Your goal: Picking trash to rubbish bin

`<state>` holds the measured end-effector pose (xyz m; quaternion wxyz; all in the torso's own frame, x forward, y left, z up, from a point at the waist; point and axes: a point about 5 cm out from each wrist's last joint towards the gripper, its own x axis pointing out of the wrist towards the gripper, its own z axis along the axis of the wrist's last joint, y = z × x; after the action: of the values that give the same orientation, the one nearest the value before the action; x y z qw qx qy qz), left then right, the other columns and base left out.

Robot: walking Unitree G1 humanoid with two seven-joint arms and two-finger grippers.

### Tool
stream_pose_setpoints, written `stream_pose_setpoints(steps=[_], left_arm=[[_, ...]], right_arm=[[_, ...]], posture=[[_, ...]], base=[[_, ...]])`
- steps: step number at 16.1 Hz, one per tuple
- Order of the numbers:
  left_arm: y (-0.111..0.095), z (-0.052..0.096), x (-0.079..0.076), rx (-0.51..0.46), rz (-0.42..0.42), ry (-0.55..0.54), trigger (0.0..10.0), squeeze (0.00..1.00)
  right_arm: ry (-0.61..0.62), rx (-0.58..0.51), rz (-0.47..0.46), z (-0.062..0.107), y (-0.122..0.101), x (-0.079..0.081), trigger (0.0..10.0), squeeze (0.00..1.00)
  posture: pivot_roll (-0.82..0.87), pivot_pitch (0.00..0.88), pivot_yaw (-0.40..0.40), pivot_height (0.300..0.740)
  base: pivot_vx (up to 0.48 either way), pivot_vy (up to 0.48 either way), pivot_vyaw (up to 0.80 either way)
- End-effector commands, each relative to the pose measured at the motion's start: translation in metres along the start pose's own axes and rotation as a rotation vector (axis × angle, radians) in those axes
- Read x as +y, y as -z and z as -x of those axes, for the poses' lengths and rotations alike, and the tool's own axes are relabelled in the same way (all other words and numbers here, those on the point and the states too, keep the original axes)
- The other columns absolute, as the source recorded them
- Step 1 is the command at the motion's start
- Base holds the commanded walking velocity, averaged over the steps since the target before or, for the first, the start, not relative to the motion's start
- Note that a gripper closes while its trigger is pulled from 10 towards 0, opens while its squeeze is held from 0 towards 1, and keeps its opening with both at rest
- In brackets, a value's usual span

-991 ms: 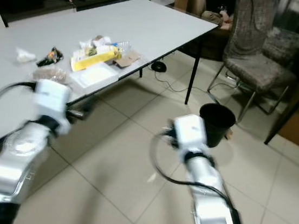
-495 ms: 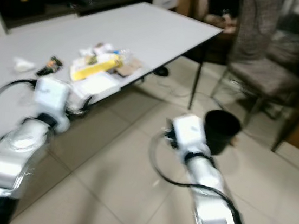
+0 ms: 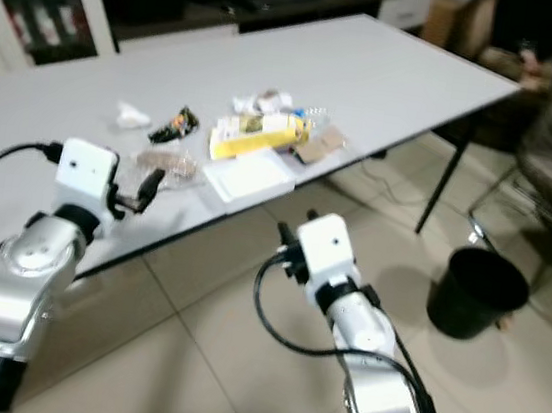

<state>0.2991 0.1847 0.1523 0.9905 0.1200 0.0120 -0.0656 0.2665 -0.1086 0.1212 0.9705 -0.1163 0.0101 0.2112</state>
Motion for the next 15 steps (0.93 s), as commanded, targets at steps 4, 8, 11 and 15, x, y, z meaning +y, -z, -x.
stream_pose_setpoints(steps=[4, 8, 11, 15], left_arm=[[0.001, 0.002, 0.006, 0.000, -0.008, -0.019, 10.0, 0.00], [0.001, 0.002, 0.001, -0.001, -0.007, 0.001, 10.0, 0.00], [0.002, 0.000, -0.001, 0.002, -0.006, 0.009, 10.0, 0.00], [-0.001, 0.002, -0.007, -0.050, 0.163, 0.068, 10.0, 1.00]], right_arm=[[-0.023, -0.053, -0.032, 0.001, -0.011, -0.003, 10.0, 0.00], [-0.028, -0.060, -0.057, 0.006, -0.011, -0.005, 10.0, 0.00], [-0.045, -0.056, -0.064, 0.009, -0.011, -0.003, 10.0, 0.00], [-0.047, -0.059, -0.057, 0.011, -0.013, -0.007, 10.0, 0.00]], posture=[[-0.05, 0.000, 0.019, 0.740], [-0.06, 0.000, 0.020, 0.740], [-0.07, 0.000, 0.021, 0.740], [-0.07, 0.000, 0.019, 0.740]], base=[[0.342, 0.000, 0.00], [0.339, 0.000, 0.00], [0.340, 0.000, 0.00], [0.162, 0.000, 0.00]])
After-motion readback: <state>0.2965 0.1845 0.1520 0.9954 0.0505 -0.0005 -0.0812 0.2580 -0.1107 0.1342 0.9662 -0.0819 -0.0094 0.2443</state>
